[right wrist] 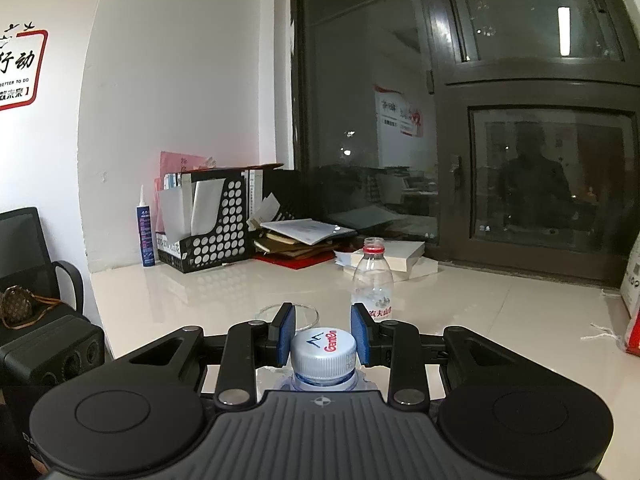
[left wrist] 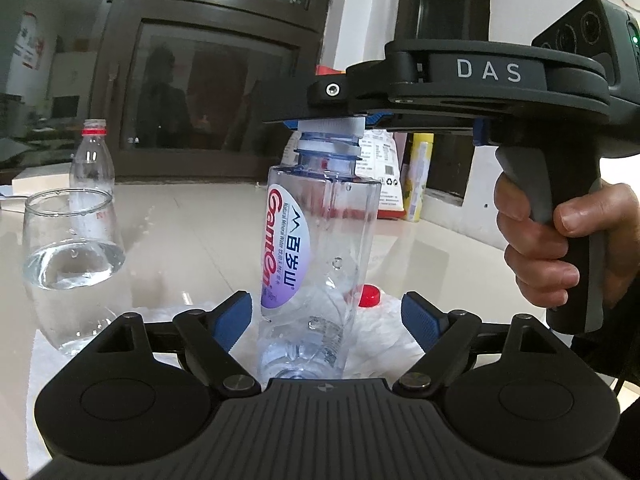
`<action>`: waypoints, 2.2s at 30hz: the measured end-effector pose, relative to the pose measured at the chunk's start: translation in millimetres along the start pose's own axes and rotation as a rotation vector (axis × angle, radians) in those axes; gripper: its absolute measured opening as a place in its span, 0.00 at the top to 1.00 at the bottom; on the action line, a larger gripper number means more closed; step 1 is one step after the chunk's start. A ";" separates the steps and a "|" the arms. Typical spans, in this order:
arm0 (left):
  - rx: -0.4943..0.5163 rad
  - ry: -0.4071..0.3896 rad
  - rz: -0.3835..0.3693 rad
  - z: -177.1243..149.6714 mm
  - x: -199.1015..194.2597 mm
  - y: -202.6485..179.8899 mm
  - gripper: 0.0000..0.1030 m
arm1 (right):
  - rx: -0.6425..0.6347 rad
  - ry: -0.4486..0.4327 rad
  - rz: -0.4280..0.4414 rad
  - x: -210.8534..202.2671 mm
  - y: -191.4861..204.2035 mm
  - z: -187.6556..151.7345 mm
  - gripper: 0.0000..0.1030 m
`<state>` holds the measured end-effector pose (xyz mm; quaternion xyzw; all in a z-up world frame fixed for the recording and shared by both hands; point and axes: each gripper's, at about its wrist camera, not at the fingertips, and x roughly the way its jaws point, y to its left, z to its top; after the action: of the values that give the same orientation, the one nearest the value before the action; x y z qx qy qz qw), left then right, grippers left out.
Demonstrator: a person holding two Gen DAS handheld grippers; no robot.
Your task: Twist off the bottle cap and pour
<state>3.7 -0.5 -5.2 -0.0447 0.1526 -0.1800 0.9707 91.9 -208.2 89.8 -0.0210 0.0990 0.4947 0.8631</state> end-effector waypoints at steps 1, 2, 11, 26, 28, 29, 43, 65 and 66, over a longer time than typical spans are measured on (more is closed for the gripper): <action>-0.001 -0.004 0.003 0.6 -0.3 0.4 0.18 | 0.000 0.001 0.001 0.2 0.3 -0.1 0.67; 0.001 -0.007 0.003 1.3 -0.4 0.7 0.18 | -0.002 0.001 -0.001 0.4 1.0 -0.3 0.67; 0.053 -0.044 0.034 7.2 -6.0 -5.1 0.44 | -0.001 -0.007 0.000 3.3 5.2 1.8 0.67; 0.117 -0.039 0.059 0.9 -7.3 -21.3 0.45 | 0.144 -0.043 0.041 -6.6 -23.5 6.4 0.91; 0.119 -0.043 0.065 0.7 -6.5 -22.2 0.45 | 0.116 -0.034 0.038 -7.4 -22.9 6.7 0.90; 0.116 -0.044 0.065 0.4 -6.3 -21.2 0.45 | 0.103 -0.029 0.038 -7.6 -20.8 6.4 0.87; 0.102 -0.044 0.079 -1.2 -6.8 -23.1 0.45 | 0.023 0.005 -0.030 -7.5 -1.6 1.1 0.58; 0.075 -0.020 0.071 -3.1 -2.5 -19.1 0.45 | 0.077 0.018 -0.045 -44.9 -18.0 -9.2 0.52; 0.071 -0.019 0.071 -3.6 -2.4 -19.4 0.45 | 0.077 0.019 -0.046 -46.3 -18.0 -9.5 0.52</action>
<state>-6.1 -17.7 -5.2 -0.0065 0.1384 -0.1505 0.9788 83.2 -258.0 88.2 0.0051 0.1255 0.4705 0.8734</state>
